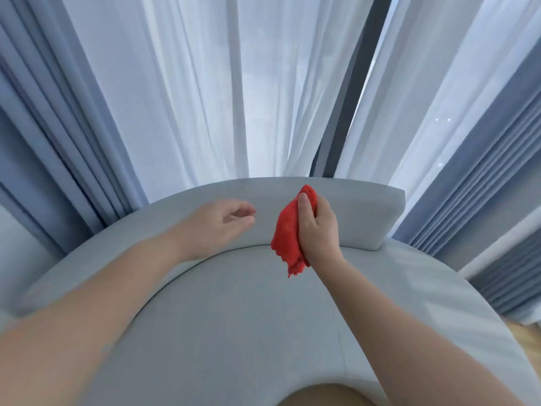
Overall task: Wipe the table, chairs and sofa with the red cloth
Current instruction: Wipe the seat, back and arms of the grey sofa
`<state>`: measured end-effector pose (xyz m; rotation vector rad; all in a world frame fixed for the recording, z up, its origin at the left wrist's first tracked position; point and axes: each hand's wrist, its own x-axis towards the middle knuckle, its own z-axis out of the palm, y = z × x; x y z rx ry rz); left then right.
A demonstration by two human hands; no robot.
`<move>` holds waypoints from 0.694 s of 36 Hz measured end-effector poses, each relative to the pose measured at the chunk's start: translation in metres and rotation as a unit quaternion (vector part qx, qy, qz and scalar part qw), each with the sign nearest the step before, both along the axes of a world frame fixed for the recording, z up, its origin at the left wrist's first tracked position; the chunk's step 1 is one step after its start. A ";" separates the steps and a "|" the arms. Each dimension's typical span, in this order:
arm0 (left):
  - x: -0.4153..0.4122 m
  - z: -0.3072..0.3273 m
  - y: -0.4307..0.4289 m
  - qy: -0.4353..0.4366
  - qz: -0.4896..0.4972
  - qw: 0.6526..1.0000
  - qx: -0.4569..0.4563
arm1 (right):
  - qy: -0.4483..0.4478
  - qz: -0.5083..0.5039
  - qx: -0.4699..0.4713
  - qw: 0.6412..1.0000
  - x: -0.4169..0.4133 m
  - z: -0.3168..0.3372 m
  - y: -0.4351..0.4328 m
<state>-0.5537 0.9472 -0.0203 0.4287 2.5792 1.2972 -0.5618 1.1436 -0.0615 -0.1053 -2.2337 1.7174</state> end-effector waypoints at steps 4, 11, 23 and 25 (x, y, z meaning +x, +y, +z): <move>-0.003 0.033 0.040 0.037 0.017 0.998 -0.039 | 0.011 -0.016 0.001 1.000 0.014 0.015 0.076; -0.004 0.017 0.168 0.096 0.027 0.994 -0.049 | 0.028 -0.036 0.025 0.999 0.028 0.020 0.190; -0.048 -0.026 0.282 0.080 -0.021 0.994 -0.078 | -0.007 -0.101 -0.012 0.995 0.004 0.002 0.287; -0.064 -0.034 0.289 0.083 -0.030 0.992 -0.089 | -0.032 -0.110 -0.019 0.993 -0.006 -0.009 0.292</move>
